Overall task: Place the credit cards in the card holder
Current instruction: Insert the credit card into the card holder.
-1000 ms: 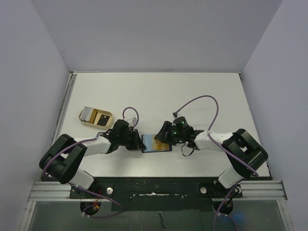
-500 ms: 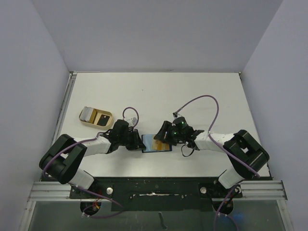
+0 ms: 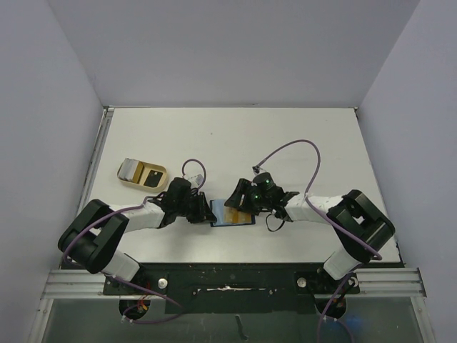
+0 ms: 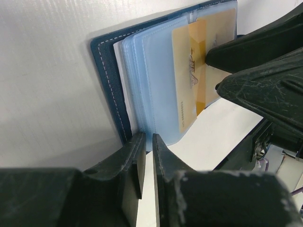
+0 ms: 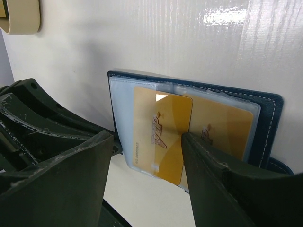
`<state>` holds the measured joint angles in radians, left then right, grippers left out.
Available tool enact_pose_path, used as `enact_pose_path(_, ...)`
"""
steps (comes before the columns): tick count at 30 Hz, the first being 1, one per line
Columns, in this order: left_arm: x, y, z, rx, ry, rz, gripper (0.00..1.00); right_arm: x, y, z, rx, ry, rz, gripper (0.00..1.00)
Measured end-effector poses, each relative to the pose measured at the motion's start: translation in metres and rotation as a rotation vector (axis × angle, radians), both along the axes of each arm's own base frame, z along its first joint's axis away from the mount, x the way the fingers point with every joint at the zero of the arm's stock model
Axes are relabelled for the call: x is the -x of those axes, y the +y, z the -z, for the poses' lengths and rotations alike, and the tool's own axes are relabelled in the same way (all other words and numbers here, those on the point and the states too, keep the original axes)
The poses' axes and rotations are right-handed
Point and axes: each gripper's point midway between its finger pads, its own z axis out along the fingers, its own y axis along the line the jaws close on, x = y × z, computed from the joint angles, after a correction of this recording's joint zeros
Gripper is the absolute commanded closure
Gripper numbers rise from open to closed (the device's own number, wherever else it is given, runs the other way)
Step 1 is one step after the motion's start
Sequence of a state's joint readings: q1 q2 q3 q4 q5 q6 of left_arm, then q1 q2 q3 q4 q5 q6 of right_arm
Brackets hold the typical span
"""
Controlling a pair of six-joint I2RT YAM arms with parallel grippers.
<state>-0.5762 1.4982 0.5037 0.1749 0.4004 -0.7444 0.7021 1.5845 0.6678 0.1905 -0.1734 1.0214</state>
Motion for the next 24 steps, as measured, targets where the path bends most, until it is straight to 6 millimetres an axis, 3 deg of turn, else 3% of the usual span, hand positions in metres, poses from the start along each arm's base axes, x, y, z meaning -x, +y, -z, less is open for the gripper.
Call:
enact_pose_path(20, 0.0, 0.0, 0.0, 0.0, -0.001, 0.0, 0.87, 0.001, 0.016, -0.008, -0.075, -0.035, -0.076, 0.44)
enact_pose_path(24, 0.0, 0.0, 0.0, -0.002, -0.003, 0.0, 0.87, 0.001, 0.016, -0.008, -0.072, -0.04, -0.081, 0.41)
